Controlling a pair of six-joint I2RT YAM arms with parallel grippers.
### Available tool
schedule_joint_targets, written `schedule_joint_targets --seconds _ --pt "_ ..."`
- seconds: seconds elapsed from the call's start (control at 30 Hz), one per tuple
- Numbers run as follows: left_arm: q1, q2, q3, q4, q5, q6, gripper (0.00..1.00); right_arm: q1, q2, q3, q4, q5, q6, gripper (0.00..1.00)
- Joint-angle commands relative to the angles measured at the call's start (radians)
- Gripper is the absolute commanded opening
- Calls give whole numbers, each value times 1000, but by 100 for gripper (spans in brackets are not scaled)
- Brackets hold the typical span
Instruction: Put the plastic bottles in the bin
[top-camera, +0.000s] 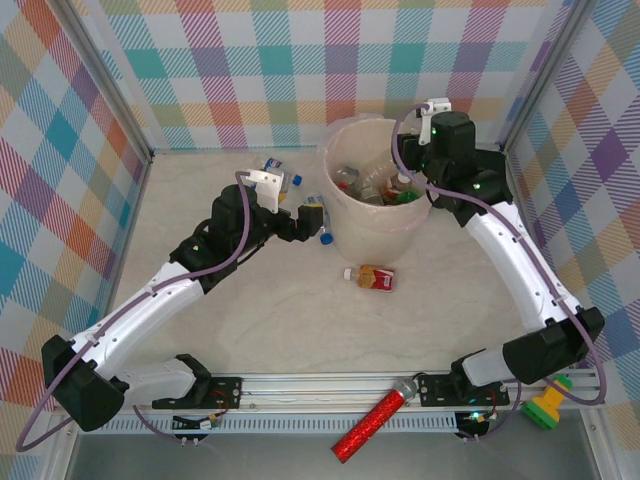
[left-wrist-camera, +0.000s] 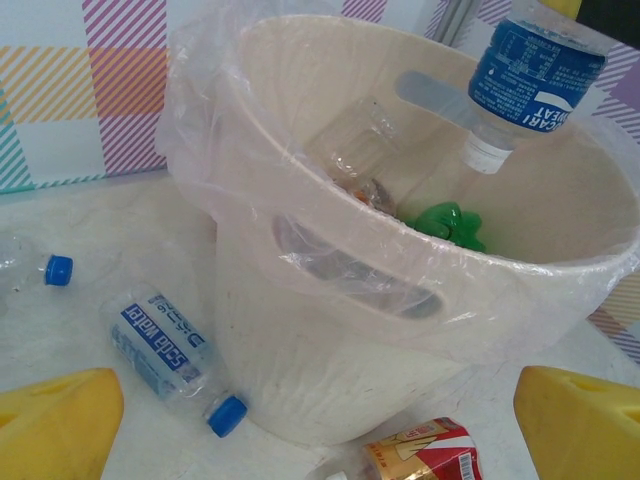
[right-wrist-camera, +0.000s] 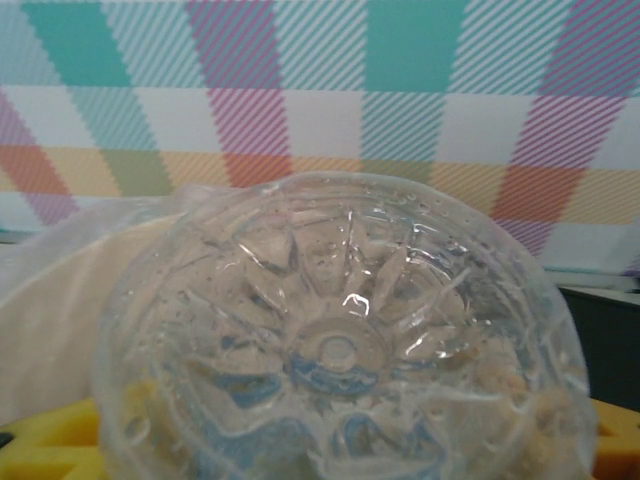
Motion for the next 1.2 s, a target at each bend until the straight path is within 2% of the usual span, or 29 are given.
schedule_joint_targets --seconds 0.0,0.27,0.4,0.47,0.8,0.97,1.17 --pt "-7 4 -6 3 -21 -9 100 0 21 -7 46 112 -58 65" --pt "-8 0 -8 -13 -36 -4 99 -1 52 -10 7 115 -28 69" --pt "-8 5 -7 -14 -46 -5 100 -1 42 -1 -18 84 -14 86" --pt "-8 8 -5 -14 -49 -5 100 0 31 2 -21 59 -7 99" --pt "21 40 5 -22 -123 -65 100 -1 -56 -16 -23 -124 67 99" --pt "136 96 13 -48 -102 -169 100 1 -124 -70 11 -291 119 99" --pt "285 183 24 -50 -82 -266 99 8 -189 -149 53 -412 168 99"
